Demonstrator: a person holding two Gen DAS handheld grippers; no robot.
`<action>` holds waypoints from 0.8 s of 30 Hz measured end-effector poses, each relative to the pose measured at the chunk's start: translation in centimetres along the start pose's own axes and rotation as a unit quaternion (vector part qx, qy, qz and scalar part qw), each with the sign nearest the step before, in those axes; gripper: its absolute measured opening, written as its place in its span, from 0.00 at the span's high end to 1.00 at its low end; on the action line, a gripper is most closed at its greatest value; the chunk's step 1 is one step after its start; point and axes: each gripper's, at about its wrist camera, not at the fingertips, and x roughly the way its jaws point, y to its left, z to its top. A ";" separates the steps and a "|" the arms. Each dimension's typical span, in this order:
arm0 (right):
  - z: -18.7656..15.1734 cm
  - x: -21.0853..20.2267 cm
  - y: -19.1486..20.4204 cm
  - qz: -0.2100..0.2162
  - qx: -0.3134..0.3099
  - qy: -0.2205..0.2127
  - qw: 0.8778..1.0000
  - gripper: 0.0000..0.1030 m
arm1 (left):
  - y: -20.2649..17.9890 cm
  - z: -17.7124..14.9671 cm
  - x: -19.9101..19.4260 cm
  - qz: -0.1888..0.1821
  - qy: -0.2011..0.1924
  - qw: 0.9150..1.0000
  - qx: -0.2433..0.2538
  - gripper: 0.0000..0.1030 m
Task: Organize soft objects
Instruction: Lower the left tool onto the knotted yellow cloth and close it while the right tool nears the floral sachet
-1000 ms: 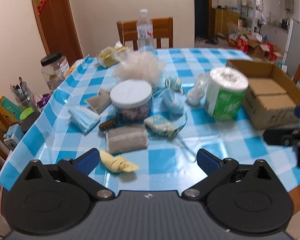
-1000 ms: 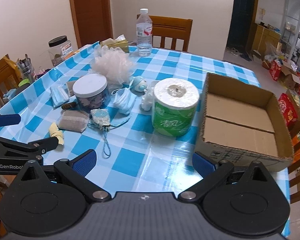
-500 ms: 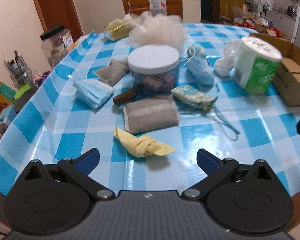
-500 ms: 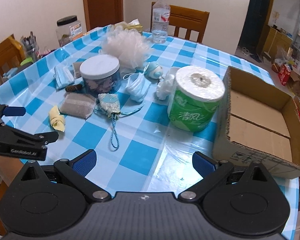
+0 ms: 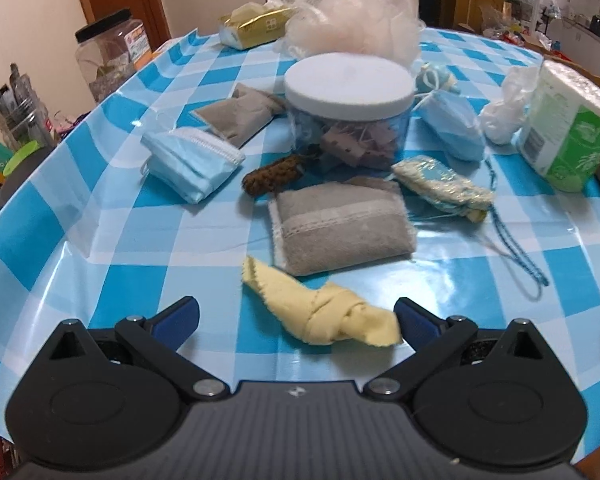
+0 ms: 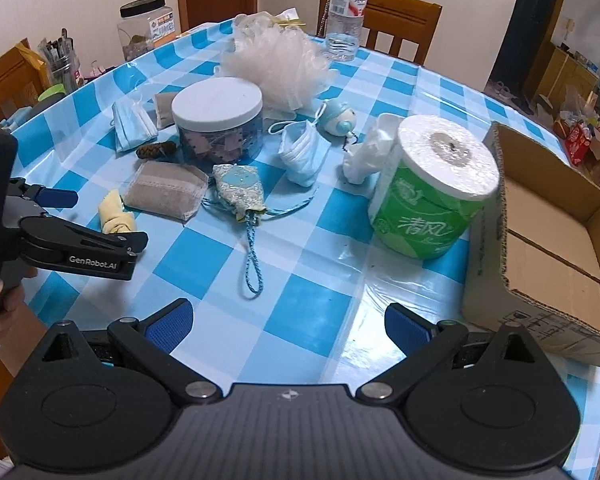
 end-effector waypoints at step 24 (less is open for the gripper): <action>1.1 1.8 1.5 0.025 -0.018 0.011 0.999 0.00 | 1.0 0.0 0.2 -0.022 -0.009 1.000 -0.019 0.29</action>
